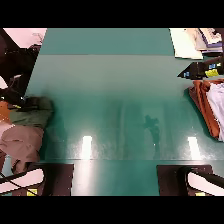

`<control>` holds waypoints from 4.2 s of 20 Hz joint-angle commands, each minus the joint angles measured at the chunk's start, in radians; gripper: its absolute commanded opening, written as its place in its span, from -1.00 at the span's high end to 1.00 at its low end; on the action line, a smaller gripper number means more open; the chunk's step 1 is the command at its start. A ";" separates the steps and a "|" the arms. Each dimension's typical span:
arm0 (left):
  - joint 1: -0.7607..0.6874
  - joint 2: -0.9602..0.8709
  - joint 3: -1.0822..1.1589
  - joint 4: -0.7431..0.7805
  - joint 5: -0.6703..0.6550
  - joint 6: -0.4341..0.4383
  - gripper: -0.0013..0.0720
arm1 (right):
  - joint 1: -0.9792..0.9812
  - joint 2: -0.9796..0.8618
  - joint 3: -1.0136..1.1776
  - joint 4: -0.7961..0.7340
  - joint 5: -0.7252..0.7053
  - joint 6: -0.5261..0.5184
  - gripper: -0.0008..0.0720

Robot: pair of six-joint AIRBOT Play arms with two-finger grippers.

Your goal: Fold the shirts.

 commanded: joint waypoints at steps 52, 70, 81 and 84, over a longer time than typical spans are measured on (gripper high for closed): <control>-0.594 -0.512 0.519 -0.689 0.083 0.360 -0.79 | 0.000 0.009 0.386 0.005 0.108 0.072 0.94; -0.473 -0.162 0.555 -0.527 -0.081 0.352 0.88 | 0.003 0.196 -0.633 0.089 -0.343 0.089 -0.53; -0.473 -0.162 0.551 -0.529 -0.072 0.350 0.88 | 0.185 -0.309 -0.509 0.348 -0.539 -0.023 -0.52; -0.473 -0.162 0.551 -0.529 -0.093 0.349 0.88 | 0.234 -0.404 -0.401 0.348 -0.531 -0.007 -0.37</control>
